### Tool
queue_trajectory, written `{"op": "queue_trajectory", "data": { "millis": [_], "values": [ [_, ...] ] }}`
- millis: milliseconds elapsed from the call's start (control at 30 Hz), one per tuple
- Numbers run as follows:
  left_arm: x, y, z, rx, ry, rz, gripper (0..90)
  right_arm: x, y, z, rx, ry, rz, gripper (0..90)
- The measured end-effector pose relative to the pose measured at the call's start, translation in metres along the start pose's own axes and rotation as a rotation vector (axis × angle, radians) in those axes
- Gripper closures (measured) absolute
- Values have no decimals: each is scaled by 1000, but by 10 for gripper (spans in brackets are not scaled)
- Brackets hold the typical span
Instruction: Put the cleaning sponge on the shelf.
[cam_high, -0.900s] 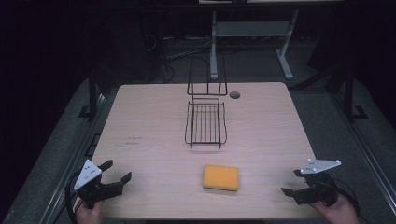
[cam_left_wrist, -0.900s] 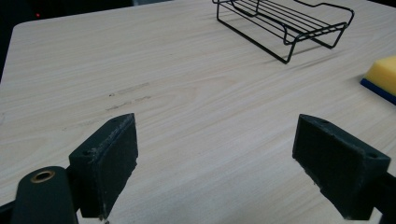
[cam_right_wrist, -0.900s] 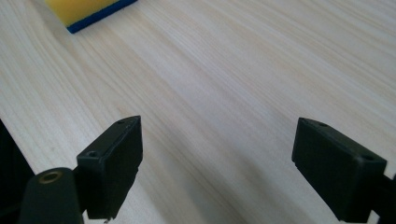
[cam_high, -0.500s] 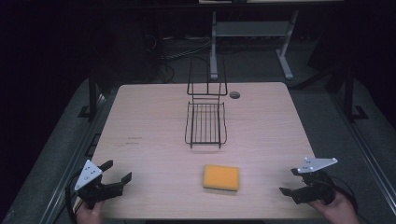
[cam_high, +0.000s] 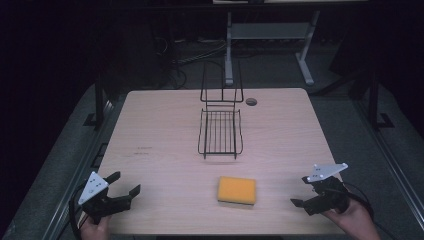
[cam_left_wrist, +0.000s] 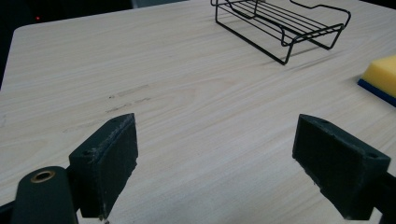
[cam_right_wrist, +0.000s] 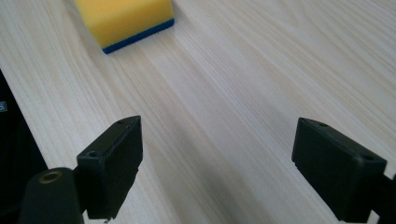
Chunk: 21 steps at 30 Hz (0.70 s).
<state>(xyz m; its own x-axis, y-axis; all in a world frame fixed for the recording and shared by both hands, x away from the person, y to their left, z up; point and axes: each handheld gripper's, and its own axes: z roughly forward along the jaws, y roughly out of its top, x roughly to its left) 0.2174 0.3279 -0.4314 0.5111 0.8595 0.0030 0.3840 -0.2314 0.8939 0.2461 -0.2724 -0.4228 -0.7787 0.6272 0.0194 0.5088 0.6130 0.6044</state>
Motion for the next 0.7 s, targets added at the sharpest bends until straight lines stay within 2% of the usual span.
{"op": "queue_trajectory", "data": {
  "millis": [700],
  "values": [
    [0,0,0,1,-1,3,134,8,31,10,44,58,-89,159]
  ]
}}
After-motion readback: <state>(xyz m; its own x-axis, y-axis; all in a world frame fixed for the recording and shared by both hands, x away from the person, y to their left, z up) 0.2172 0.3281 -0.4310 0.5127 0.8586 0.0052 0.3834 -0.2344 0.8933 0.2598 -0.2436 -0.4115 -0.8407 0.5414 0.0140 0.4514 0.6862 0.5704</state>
